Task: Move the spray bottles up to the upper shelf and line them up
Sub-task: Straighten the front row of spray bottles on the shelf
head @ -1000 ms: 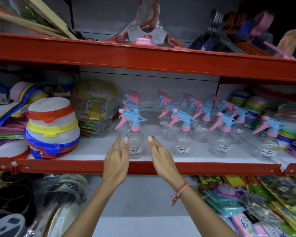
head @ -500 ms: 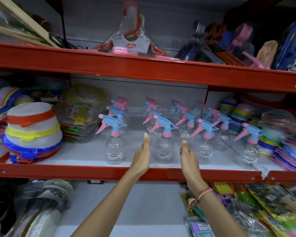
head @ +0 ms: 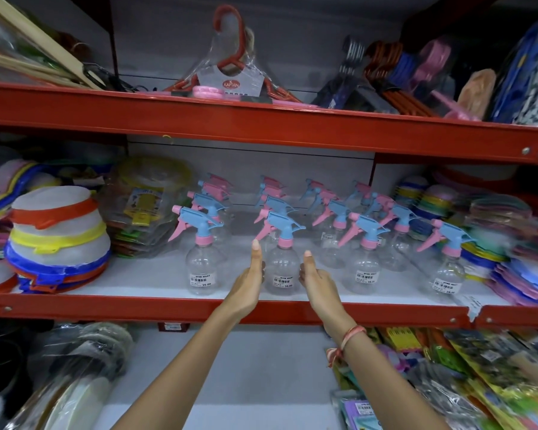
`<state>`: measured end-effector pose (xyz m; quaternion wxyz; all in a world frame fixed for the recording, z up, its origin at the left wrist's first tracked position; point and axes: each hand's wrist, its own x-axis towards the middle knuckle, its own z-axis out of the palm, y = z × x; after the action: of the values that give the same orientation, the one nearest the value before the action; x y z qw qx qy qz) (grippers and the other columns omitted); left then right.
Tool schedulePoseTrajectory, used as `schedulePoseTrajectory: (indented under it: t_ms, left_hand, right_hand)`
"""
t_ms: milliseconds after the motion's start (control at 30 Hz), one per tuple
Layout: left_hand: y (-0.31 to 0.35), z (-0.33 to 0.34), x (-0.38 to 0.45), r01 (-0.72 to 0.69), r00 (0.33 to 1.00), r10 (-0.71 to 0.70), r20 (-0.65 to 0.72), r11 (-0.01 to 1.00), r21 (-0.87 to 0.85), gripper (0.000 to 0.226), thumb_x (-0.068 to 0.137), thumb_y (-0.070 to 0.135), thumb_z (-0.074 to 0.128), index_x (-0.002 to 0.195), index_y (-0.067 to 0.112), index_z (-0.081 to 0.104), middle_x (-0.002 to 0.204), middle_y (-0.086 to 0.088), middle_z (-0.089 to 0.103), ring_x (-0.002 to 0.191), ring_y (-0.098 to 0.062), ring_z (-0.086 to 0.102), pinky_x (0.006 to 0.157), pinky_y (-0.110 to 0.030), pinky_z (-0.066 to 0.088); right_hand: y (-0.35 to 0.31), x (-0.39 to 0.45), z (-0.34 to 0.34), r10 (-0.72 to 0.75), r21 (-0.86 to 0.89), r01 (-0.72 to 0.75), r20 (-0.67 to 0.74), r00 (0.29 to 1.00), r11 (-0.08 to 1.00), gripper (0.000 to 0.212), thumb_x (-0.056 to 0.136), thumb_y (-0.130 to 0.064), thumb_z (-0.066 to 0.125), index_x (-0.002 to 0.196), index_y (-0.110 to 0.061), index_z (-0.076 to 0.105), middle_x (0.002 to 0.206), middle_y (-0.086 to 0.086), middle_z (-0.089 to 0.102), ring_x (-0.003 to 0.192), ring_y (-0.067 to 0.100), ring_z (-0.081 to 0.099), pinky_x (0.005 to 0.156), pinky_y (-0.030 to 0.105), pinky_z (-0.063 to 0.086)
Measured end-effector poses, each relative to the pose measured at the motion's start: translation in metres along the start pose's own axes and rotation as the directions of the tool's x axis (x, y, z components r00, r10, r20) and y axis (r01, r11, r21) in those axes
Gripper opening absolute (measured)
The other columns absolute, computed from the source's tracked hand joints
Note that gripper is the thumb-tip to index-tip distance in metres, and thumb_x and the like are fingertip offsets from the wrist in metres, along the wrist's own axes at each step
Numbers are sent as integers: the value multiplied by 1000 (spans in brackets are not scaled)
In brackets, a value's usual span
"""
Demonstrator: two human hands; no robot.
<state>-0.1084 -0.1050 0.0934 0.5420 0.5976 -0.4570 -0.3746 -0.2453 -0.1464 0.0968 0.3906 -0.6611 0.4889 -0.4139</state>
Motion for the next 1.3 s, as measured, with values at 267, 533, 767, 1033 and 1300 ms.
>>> schedulePoseTrajectory:
  t_ms: [267, 533, 767, 1033, 1300]
  left_hand:
    - [-8, -3, 1, -10, 1000, 9, 23, 999, 49, 131, 53, 102, 6, 151, 20, 32, 158, -3, 36, 144, -19, 34, 123, -44, 18]
    - [-19, 10, -20, -261, 879, 283, -384, 959, 110, 85, 86, 77, 12, 124, 20, 62, 125, -3, 67, 120, -19, 59, 103, -38, 41]
    - [-14, 71, -20, -317, 886, 289, -364, 948, -21, 40, 103, 38, 29, 91, 25, 65, 96, 1, 73, 92, -14, 69, 97, -42, 50]
    - [10, 141, 5, -114, 993, 117, -31, 990, 80, 94, 81, 78, 4, 136, 19, 53, 97, 0, 62, 97, -16, 55, 90, -31, 33]
    - [16, 147, 3, -122, 993, 120, 24, 973, 195, 63, 66, 90, -4, 71, 39, 32, 96, 0, 47, 89, -17, 49, 82, -36, 33]
  right_hand:
    - [4, 3, 9, -18, -20, 17, -8, 1000, 1000, 78, 97, -56, 23, 106, 11, 61, 111, 25, 68, 108, 36, 61, 93, 43, 44]
    - [17, -14, -16, -165, 96, 176, -115, 980, 980, 53, 96, -57, 30, 95, -20, 68, 109, 12, 71, 103, 21, 66, 94, 40, 49]
    - [50, -8, -91, -117, 120, 168, -348, 930, 979, 42, 100, -43, 35, 92, -23, 70, 99, -1, 73, 96, 19, 68, 93, 47, 52]
    - [64, 26, -135, 5, -52, -11, -116, 993, 999, 69, 97, -57, 23, 129, -4, 56, 125, 16, 63, 98, 21, 61, 87, 32, 38]
    - [62, 19, -122, -72, -125, 62, -77, 994, 990, 85, 95, -61, 20, 111, 14, 56, 111, 30, 64, 108, 37, 60, 96, 48, 44]
